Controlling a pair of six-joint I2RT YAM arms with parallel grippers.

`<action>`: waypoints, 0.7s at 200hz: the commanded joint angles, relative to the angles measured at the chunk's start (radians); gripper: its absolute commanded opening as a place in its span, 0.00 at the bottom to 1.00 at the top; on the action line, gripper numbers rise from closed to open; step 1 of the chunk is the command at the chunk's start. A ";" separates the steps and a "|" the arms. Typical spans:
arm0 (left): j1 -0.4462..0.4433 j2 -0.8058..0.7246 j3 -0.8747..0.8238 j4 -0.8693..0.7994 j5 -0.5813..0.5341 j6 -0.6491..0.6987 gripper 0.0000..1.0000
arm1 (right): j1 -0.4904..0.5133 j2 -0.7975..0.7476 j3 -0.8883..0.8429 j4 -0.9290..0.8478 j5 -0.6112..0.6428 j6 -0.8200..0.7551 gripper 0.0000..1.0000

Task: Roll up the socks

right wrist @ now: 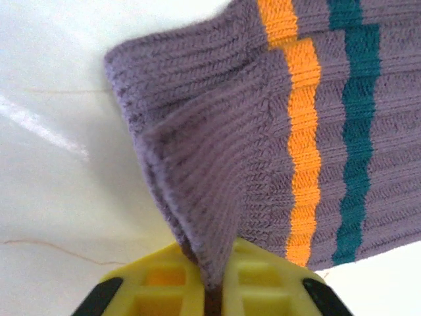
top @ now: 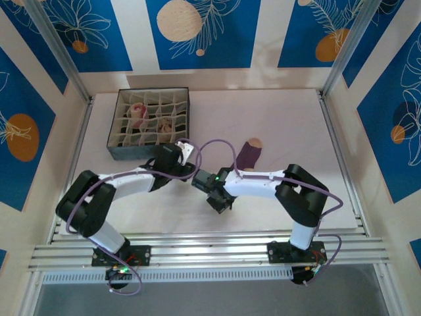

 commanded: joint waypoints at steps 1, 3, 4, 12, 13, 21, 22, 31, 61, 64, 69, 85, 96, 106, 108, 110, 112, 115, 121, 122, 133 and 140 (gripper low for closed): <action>0.000 -0.057 -0.072 0.125 0.184 0.147 0.44 | -0.074 -0.079 -0.054 0.057 -0.194 -0.045 0.06; 0.001 -0.060 -0.077 0.134 0.202 0.156 0.44 | -0.082 -0.084 -0.059 0.060 -0.215 -0.045 0.05; 0.001 -0.061 -0.080 0.138 0.212 0.163 0.44 | -0.084 -0.087 -0.060 0.062 -0.225 -0.046 0.05; 0.001 -0.071 -0.104 0.174 0.289 0.213 0.45 | -0.127 -0.107 -0.076 0.071 -0.301 -0.046 0.04; 0.000 -0.072 -0.106 0.178 0.299 0.219 0.45 | -0.132 -0.109 -0.078 0.072 -0.311 -0.046 0.04; 0.001 -0.079 -0.134 0.227 0.385 0.274 0.47 | -0.173 -0.124 -0.092 0.078 -0.381 -0.048 0.03; 0.001 -0.079 -0.139 0.233 0.395 0.282 0.47 | -0.178 -0.126 -0.095 0.078 -0.388 -0.046 0.03; -0.002 -0.081 -0.179 0.307 0.466 0.323 0.50 | -0.217 -0.142 -0.111 0.082 -0.446 -0.046 0.02; -0.023 -0.051 -0.266 0.521 0.622 0.417 0.52 | -0.306 -0.166 -0.125 0.059 -0.563 -0.097 0.02; -0.029 -0.046 -0.269 0.528 0.636 0.429 0.52 | -0.312 -0.166 -0.123 0.055 -0.573 -0.106 0.02; -0.037 -0.038 -0.267 0.535 0.670 0.460 0.52 | -0.318 -0.165 -0.122 0.048 -0.588 -0.121 0.02; -0.068 -0.009 -0.245 0.526 0.694 0.527 0.53 | -0.334 -0.156 -0.114 0.021 -0.622 -0.161 0.02; -0.091 0.010 -0.224 0.506 0.679 0.570 0.55 | -0.343 -0.155 -0.113 0.011 -0.636 -0.178 0.02; -0.110 0.026 -0.208 0.484 0.659 0.620 0.56 | -0.353 -0.161 -0.115 0.013 -0.661 -0.189 0.02; -0.114 0.029 -0.204 0.480 0.654 0.629 0.57 | -0.356 -0.163 -0.117 0.015 -0.666 -0.190 0.02; -0.118 0.032 -0.200 0.478 0.650 0.637 0.57 | -0.357 -0.164 -0.117 0.015 -0.670 -0.191 0.02; -0.122 0.035 -0.196 0.472 0.645 0.646 0.57 | -0.359 -0.165 -0.118 0.016 -0.675 -0.193 0.02; -0.126 0.039 -0.191 0.463 0.641 0.659 0.57 | -0.361 -0.167 -0.119 0.017 -0.678 -0.194 0.02; -0.134 0.048 -0.180 0.447 0.632 0.683 0.58 | -0.365 -0.171 -0.118 0.015 -0.683 -0.198 0.02; -0.134 0.048 -0.178 0.444 0.631 0.686 0.58 | -0.366 -0.172 -0.118 0.015 -0.685 -0.197 0.02; -0.142 0.064 -0.161 0.424 0.623 0.714 0.59 | -0.373 -0.175 -0.115 0.012 -0.696 -0.203 0.02; -0.145 0.076 -0.153 0.417 0.618 0.729 0.59 | -0.377 -0.175 -0.113 0.010 -0.705 -0.207 0.02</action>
